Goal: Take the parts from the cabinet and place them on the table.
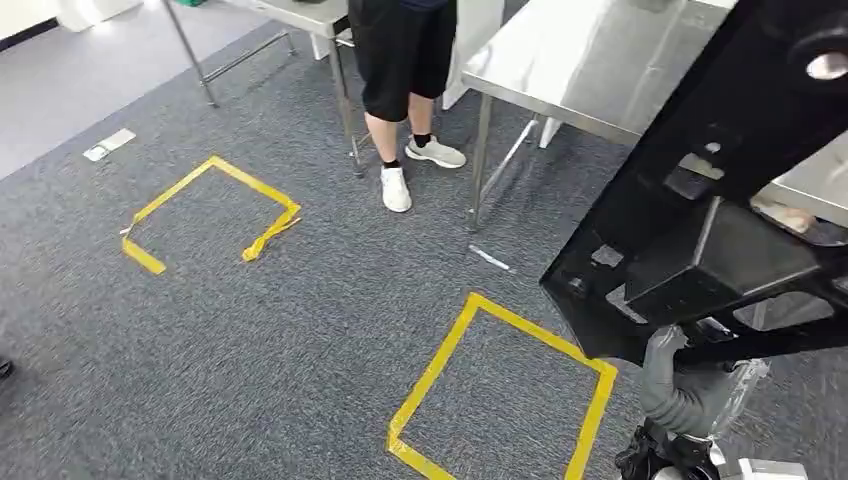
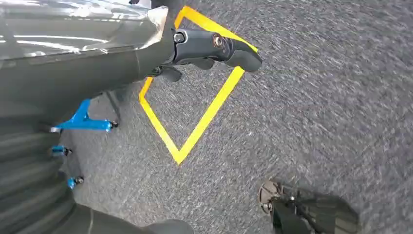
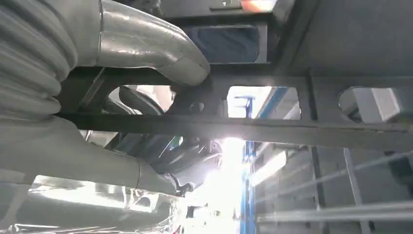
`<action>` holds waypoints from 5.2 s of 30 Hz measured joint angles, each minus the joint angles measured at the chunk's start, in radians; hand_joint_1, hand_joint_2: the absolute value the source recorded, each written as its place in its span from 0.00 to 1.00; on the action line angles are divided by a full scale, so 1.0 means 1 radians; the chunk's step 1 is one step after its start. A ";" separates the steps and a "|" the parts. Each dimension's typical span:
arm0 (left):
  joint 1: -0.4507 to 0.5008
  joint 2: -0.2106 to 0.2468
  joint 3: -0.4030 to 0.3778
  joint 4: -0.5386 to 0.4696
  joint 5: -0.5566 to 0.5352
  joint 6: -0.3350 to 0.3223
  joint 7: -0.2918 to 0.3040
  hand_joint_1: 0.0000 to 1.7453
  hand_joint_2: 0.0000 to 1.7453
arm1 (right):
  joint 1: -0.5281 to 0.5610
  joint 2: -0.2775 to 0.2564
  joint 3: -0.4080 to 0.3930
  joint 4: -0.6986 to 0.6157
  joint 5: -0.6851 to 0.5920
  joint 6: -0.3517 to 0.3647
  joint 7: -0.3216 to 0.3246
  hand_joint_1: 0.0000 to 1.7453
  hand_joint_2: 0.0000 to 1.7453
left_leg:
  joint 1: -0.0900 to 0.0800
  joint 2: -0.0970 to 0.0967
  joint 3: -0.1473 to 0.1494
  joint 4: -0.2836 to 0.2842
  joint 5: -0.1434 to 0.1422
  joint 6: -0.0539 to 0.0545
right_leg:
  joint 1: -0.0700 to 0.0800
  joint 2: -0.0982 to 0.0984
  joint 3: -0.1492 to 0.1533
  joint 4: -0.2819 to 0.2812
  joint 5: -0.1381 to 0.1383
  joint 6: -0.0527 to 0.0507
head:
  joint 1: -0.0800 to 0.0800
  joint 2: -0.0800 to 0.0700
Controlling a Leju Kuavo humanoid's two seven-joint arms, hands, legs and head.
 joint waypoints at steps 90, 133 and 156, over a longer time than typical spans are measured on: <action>0.005 -0.002 0.038 0.000 0.007 0.009 -0.024 0.00 1.00 | -0.045 -0.023 0.036 0.058 0.040 0.009 0.014 1.00 1.00 | 0.023 -0.058 0.018 -0.059 0.033 -0.019 | -0.022 0.030 0.013 -0.002 -0.015 0.039 | 0.008 0.000; 0.010 -0.004 0.039 0.000 0.019 0.009 -0.025 0.00 1.00 | -0.062 -0.024 0.054 0.059 0.054 0.012 0.037 1.00 1.00 | -0.003 -0.073 -0.143 0.032 0.114 0.027 | 0.009 0.035 0.092 -0.002 -0.084 -0.025 | -0.005 0.000; 0.007 -0.003 0.038 0.000 0.006 0.004 -0.030 0.00 1.00 | -0.044 -0.023 0.053 0.055 0.063 0.002 0.038 1.00 1.00 | -0.012 -0.076 -0.068 0.130 0.004 0.021 | 0.008 0.026 0.045 -0.004 -0.029 -0.036 | -0.003 0.000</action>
